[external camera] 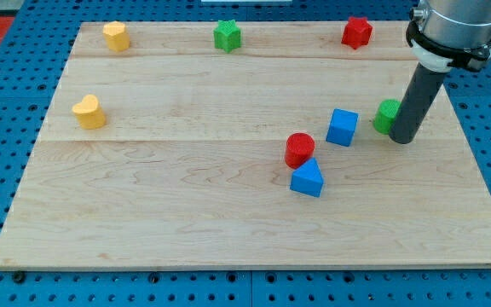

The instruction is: Push the blue cube closer to the yellow heart

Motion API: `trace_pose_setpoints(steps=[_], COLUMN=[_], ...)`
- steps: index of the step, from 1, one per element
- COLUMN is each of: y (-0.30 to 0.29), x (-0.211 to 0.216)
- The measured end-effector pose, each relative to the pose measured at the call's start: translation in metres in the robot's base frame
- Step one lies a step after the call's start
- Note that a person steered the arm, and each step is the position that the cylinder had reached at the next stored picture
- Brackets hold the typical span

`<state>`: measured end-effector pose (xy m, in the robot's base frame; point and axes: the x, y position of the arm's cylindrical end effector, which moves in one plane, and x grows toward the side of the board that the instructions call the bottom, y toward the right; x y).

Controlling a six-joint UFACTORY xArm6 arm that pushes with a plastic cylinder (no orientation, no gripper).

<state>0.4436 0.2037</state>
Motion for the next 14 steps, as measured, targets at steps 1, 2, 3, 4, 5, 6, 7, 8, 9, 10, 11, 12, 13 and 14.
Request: trace_pose_setpoints(steps=[1, 2, 3, 4, 5, 6, 7, 8, 9, 10, 11, 12, 13, 14], y=[-0.002, -0.004, -0.027, -0.112, -0.175, -0.213, -0.153, -0.102, -0.115, -0.172, -0.265, -0.334, -0.326, -0.322], x=[0.000, 0.000, -0.001, -0.006, -0.009, -0.019, -0.019, -0.026, -0.055, -0.060, -0.024, 0.004, -0.023, -0.051])
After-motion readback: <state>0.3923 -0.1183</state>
